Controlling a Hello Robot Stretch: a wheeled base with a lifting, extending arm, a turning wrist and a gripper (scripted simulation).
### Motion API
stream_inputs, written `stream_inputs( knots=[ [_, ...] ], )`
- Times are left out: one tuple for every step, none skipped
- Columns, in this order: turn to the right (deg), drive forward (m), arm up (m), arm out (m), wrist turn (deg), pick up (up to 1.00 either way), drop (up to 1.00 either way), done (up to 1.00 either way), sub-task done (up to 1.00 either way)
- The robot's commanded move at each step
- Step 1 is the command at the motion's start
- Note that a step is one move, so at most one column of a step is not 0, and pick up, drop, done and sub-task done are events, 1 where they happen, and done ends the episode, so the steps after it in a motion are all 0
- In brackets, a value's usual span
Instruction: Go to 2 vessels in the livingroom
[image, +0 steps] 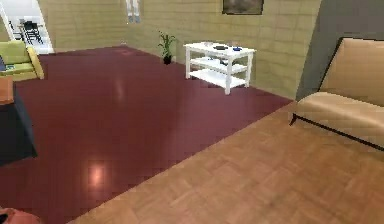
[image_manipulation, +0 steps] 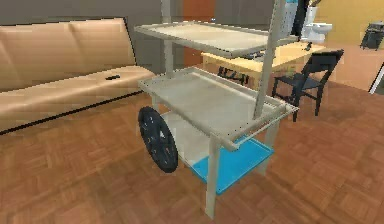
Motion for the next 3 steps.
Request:
stream_inputs(
  knots=[
    [0.0,0.65,0.0,0.0,0.0,0.0,0.0,0.0,0.0],
    [-45.0,0.0,0.0,0.0,0.0,0.0,0.0,0.0,0.0],
    [-6.0,0.0,0.0,0.0,0.0,0.0,0.0,0.0,0.0]
  ],
)
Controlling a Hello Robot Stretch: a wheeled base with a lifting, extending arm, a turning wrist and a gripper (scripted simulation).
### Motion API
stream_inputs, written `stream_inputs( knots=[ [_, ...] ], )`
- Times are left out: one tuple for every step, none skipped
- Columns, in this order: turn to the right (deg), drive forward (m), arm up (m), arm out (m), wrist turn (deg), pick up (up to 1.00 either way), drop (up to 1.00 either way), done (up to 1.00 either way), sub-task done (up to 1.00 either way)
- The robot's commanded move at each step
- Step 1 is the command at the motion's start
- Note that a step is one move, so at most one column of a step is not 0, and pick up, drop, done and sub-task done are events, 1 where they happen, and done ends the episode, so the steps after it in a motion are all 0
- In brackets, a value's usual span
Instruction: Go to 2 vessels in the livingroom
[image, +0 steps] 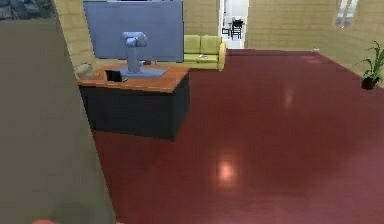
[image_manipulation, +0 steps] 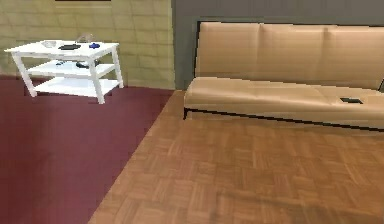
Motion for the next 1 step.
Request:
stream_inputs(
  knots=[
    [0.0,1.0,0.0,0.0,0.0,0.0,0.0,0.0,0.0]
  ],
)
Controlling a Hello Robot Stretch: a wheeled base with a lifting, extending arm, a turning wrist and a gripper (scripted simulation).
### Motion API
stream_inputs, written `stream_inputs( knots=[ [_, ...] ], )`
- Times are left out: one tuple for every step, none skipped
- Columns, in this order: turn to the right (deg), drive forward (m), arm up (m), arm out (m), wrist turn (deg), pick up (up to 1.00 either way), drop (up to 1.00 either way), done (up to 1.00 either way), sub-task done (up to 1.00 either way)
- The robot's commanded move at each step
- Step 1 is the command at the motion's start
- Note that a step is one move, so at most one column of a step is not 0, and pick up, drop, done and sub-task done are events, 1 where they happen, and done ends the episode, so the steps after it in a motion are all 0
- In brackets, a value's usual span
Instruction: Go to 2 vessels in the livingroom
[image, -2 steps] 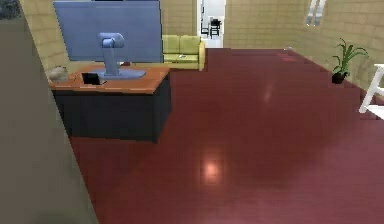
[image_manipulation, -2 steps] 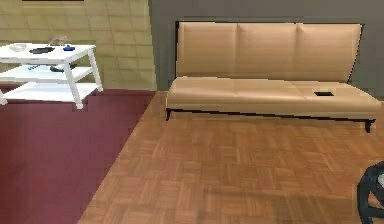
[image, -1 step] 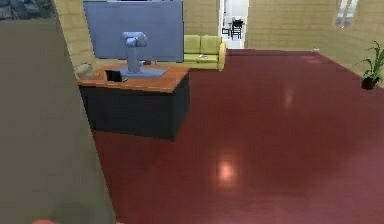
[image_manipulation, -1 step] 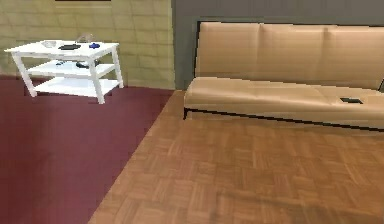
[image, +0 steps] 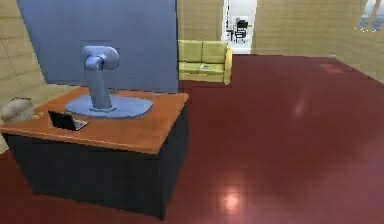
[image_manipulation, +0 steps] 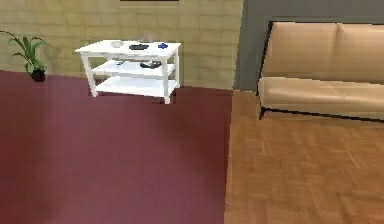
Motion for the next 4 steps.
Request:
stream_inputs(
  knots=[
    [-24.0,0.0,0.0,0.0,0.0,0.0,0.0,0.0,0.0],
    [0.0,0.1,0.0,0.0,0.0,0.0,0.0,0.0,0.0],
    [0.0,0.45,0.0,0.0,0.0,0.0,0.0,0.0,0.0],
    [-45.0,0.0,0.0,0.0,0.0,0.0,0.0,0.0,0.0]
  ],
)
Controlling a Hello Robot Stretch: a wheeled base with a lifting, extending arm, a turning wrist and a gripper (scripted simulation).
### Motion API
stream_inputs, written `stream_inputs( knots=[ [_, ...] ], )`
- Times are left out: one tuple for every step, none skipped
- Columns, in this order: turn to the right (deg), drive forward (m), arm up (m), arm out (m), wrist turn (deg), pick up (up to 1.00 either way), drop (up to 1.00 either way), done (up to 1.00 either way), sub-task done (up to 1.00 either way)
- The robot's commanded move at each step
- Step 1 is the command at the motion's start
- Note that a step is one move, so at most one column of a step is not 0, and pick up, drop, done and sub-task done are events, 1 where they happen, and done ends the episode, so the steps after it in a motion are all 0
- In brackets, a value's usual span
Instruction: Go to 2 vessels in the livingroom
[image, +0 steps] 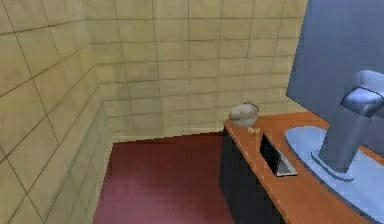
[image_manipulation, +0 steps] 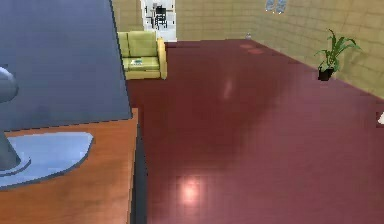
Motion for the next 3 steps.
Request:
stream_inputs(
  knots=[
    [-15.0,0.0,0.0,0.0,0.0,0.0,0.0,0.0,0.0],
    [0.0,0.65,0.0,0.0,0.0,0.0,0.0,0.0,0.0],
    [45.0,0.0,0.0,0.0,0.0,0.0,0.0,0.0,0.0]
  ],
)
